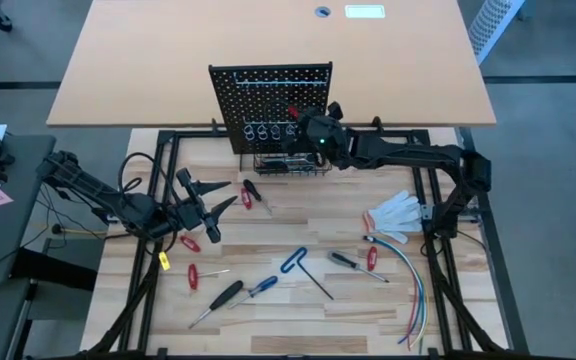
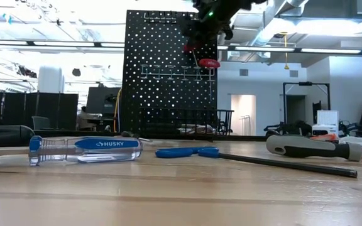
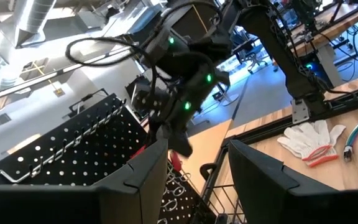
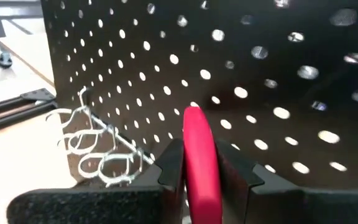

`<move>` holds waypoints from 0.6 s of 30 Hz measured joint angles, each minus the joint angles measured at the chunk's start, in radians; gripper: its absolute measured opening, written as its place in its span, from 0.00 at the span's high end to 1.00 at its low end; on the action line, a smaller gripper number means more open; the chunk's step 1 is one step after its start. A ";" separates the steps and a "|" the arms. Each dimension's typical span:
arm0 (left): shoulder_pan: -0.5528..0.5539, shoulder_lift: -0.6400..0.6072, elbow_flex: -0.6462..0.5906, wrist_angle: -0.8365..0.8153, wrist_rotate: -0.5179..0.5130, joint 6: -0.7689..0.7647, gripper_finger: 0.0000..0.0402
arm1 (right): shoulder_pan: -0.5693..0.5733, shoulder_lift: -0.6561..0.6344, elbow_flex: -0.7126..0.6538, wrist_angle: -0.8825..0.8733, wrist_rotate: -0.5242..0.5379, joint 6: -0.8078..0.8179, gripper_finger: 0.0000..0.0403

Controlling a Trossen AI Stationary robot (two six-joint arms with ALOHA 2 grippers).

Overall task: Hang tools onto peg board
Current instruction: Hang the red Allen wrench on the pegboard

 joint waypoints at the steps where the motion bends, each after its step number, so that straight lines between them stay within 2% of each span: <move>1: 0.000 0.000 0.000 -0.001 0.000 0.000 0.59 | 0.000 0.008 0.000 0.012 0.001 -0.005 0.83; 7: -0.003 0.000 0.000 -0.004 0.000 0.000 0.59 | 0.005 0.013 -0.002 0.058 0.002 -0.022 0.83; 18: -0.003 0.000 0.000 -0.010 0.000 0.000 0.59 | 0.010 -0.010 -0.006 -0.001 0.012 0.004 0.83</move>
